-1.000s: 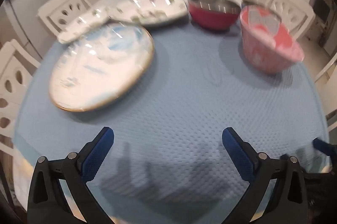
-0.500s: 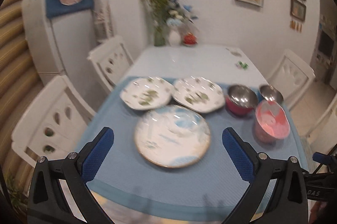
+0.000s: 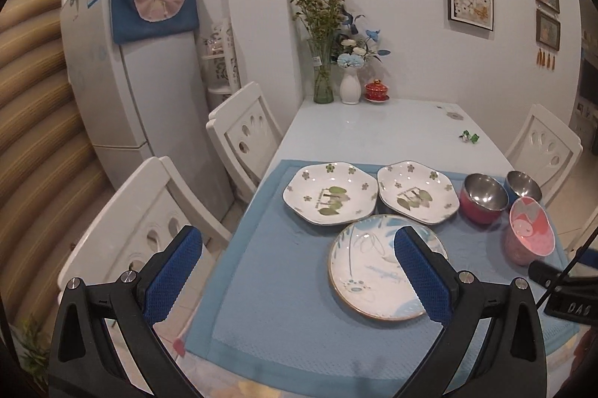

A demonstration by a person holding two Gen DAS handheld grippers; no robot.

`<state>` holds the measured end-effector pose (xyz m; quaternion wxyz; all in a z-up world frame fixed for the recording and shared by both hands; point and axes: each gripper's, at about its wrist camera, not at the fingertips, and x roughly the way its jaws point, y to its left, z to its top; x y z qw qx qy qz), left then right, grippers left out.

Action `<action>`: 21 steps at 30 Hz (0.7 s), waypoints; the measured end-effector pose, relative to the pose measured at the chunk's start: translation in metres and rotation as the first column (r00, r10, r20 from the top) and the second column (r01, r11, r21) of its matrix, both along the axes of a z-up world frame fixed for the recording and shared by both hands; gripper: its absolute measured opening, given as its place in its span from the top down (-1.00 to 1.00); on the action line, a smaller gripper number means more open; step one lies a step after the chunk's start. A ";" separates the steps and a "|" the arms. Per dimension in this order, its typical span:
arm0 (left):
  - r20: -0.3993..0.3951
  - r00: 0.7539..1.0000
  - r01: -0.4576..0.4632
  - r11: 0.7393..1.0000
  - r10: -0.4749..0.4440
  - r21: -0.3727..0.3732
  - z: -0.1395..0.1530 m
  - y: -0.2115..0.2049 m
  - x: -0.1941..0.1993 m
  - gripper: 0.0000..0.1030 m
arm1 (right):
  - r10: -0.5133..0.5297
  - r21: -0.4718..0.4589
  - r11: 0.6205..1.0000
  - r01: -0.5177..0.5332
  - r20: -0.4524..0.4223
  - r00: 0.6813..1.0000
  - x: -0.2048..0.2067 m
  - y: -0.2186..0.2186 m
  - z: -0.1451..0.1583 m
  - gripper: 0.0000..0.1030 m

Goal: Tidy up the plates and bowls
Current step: 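Move both grippers toward the rim of the blue-leaf round plate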

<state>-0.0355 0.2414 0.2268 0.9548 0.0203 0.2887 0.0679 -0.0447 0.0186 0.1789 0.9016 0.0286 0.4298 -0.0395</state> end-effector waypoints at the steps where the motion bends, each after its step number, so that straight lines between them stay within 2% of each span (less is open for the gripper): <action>1: 0.001 1.000 0.006 1.000 -0.006 -0.008 -0.001 0.004 0.002 -0.99 | -0.004 -0.003 1.000 0.004 -0.006 1.000 0.002 0.004 -0.003 -0.99; 8: -0.036 0.998 0.047 0.999 -0.047 -0.016 -0.015 0.022 0.026 -0.99 | -0.080 0.002 0.997 0.080 -0.041 0.996 0.013 0.013 -0.020 -0.99; 16: -0.094 0.991 0.094 0.995 -0.097 -0.040 -0.033 0.035 0.042 -0.99 | -0.180 -0.006 0.984 0.180 -0.024 0.983 0.015 0.009 -0.028 -0.99; 21: -0.153 0.977 0.132 0.983 -0.151 -0.129 -0.048 0.037 0.047 -0.99 | -0.179 -0.020 0.984 0.178 -0.060 0.982 0.023 0.019 -0.038 -0.99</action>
